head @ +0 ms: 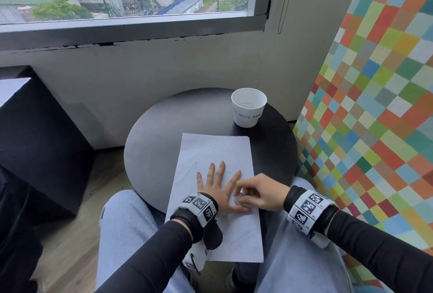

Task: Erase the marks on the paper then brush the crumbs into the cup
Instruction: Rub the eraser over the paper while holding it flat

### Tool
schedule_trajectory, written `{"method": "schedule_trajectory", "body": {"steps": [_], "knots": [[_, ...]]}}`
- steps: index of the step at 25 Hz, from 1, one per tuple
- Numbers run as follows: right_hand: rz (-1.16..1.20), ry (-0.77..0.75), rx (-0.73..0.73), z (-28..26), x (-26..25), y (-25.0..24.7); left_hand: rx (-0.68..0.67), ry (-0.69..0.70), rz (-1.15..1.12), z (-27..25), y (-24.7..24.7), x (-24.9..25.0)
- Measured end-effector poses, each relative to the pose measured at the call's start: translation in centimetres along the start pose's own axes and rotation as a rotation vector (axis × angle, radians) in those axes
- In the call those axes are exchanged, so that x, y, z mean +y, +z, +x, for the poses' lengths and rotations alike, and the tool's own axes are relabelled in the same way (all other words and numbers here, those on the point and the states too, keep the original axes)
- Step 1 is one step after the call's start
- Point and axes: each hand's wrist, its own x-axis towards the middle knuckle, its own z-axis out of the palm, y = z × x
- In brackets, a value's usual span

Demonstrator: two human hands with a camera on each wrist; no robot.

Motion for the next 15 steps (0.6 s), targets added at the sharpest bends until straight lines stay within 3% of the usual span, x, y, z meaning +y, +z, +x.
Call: {"method": "schedule_trajectory", "body": {"steps": [3, 7, 10, 15], "knots": [[-0.014, 0.098, 0.161, 0.4, 0.8, -0.7, -0.002, -0.007, 0.004, 0.0, 0.0, 0.1], [-0.031, -0.017, 0.030, 0.2, 0.1, 0.5, 0.012, -0.005, -0.005, -0.1, 0.0, 0.1], [-0.057, 0.080, 0.167, 0.7, 0.9, -0.4, -0.001, -0.003, 0.006, 0.0, 0.0, 0.0], [-0.031, 0.014, 0.062, 0.5, 0.1, 0.4, 0.015, -0.001, -0.003, 0.0, 0.1, 0.0]]}}
